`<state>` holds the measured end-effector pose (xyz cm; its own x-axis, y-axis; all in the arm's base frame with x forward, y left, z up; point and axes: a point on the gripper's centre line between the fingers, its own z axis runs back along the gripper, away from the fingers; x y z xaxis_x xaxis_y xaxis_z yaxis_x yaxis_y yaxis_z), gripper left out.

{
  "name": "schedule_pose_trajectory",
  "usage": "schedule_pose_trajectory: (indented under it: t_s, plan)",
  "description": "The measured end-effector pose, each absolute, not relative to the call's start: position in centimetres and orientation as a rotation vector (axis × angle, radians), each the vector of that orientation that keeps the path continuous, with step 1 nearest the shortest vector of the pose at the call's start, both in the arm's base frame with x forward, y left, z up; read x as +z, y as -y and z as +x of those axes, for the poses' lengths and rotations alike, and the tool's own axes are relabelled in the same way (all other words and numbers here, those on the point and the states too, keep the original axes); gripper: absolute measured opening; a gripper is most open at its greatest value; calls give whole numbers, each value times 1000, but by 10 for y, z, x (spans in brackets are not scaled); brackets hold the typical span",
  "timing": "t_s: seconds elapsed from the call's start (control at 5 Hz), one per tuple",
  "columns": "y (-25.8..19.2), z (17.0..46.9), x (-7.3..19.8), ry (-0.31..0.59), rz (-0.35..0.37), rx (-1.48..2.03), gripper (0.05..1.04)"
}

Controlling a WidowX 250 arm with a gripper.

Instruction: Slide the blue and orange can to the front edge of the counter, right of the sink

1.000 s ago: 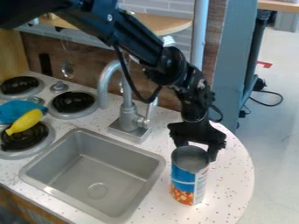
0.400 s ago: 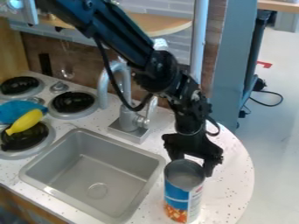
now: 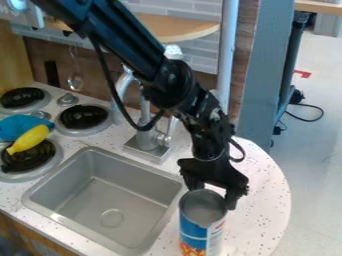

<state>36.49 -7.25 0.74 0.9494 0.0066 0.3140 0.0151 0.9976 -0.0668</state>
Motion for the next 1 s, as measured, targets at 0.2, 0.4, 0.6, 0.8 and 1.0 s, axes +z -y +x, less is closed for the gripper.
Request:
schedule_pose_trajectory:
  t_s: [0.2,0.4,0.6,0.8,1.0]
  plan:
    - [74,369,17,336,-83,-5,1004]
    - [80,388,45,402,-116,11,1004]
    - [79,403,75,464,-141,40,1004]
    - [70,396,105,486,-146,66,1004]
    - [59,367,127,468,-99,72,1004]
